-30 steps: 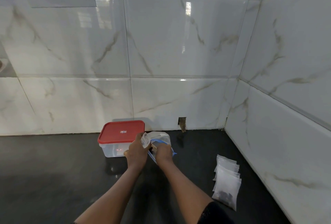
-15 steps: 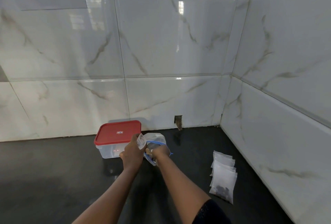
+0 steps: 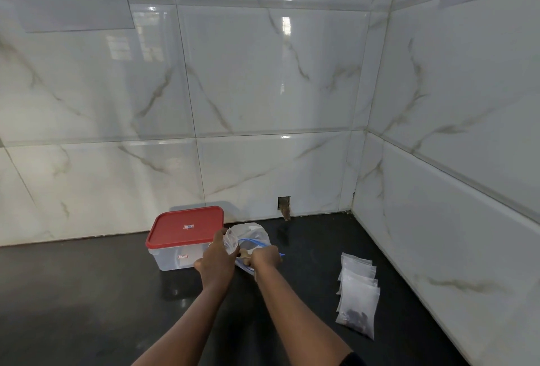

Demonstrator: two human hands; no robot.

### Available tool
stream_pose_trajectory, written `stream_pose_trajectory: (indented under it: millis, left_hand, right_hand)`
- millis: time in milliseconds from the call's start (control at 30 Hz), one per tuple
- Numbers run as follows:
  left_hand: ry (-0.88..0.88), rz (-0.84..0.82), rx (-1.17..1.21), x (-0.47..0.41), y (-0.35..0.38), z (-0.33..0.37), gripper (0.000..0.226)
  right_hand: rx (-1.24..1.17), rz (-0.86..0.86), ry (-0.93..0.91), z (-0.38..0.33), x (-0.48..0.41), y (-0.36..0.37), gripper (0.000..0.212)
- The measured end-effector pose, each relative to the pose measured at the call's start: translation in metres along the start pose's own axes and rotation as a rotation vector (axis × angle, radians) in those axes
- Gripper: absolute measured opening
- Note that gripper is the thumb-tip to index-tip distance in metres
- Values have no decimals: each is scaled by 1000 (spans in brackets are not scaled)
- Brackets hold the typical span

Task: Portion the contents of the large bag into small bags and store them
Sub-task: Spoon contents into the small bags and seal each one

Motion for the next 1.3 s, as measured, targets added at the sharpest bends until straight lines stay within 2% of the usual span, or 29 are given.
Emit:
stream_pose_trajectory:
  millis: [100,267,467,633,767,900,1000,1100,1300]
  left_hand:
    - [-10,-4,0,1,0,-2,42]
    - [-33,-6,12,1,0,-5,43]
    - [-38,-48,24,6,2,0,48]
    - [-38,-63,47,9,5,3,49]
    - [-43,-69,58,11,7,1,49]
    - [-39,-69,72,13,8,-1,49]
    - [-29,-62,92,14,8,-1,49]
    - [-26,-52,95,14,7,-1,50]
    - [-38,-59,110,10,12,-5,52]
  right_hand:
    - [114,62,-14,3,-10,-12,29]
    - [135,-34,29,-2,-12,-26,20]
    - [170,-61,-41,-13,-24,-52,16]
    - [199,-87,-24,-30,-17,-83,29]
    - [159,-142,-37,-48,-3,-102,26]
    - [106,-153,-123,-64,9,-100,26]
    - [153,-149,-185,-69,15,-85,27]
    - [301,-162,-273,-70,21,-71,28]
    - [661,-194,-608,-78,38,-45,27]
Point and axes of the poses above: each hand's wrist, its own x-axis away from the middle knuckle, its own y-axis out of the palm, z = x × y, the point moved 7 cm from there along -x, towards the middle knuckle, and after that the axes turned 12 degrees about -y, right-handed, at the moved point
